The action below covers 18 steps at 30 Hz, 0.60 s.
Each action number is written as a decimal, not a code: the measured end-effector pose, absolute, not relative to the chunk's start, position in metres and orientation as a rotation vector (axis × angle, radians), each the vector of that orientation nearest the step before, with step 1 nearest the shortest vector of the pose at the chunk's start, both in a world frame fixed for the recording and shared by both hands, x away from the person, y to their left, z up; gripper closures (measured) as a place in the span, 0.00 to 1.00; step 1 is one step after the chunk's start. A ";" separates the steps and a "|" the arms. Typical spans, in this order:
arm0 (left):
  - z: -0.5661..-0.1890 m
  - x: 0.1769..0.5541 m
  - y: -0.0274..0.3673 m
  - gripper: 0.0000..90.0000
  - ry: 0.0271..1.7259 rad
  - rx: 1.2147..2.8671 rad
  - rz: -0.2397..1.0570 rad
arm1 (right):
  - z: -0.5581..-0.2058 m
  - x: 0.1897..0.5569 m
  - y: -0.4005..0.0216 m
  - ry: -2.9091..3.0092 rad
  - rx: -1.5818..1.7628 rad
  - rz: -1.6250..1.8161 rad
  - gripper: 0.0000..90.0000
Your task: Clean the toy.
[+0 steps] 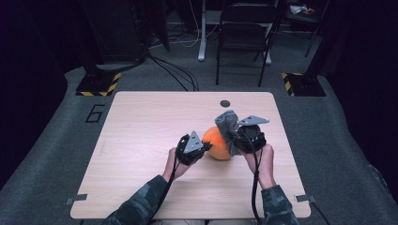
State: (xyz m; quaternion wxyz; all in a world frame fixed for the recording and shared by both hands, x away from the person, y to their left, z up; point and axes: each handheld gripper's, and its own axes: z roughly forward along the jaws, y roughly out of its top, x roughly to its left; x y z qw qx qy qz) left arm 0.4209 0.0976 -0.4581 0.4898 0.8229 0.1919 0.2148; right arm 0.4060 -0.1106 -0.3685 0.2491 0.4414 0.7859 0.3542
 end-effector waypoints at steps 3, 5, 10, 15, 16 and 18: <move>-0.460 0.422 0.096 0.98 0.471 2.010 0.512 | -0.380 0.408 -0.097 2.167 1.187 0.867 0.80; -0.462 0.424 0.097 0.98 0.481 2.010 0.490 | -0.391 0.413 -0.098 2.185 1.221 0.844 0.80; -0.459 0.426 0.102 0.86 0.493 1.974 0.487 | -0.399 0.419 -0.106 2.173 1.242 0.827 0.80; -0.455 0.434 0.109 0.58 0.556 1.953 0.490 | -0.401 0.420 -0.111 2.181 1.250 0.840 0.80; -0.457 0.436 0.108 0.54 0.571 1.956 0.502 | -0.401 0.421 -0.110 2.186 1.243 0.840 0.80; -0.461 0.441 0.108 0.50 0.572 1.986 0.457 | -0.401 0.420 -0.110 2.195 1.237 0.841 0.80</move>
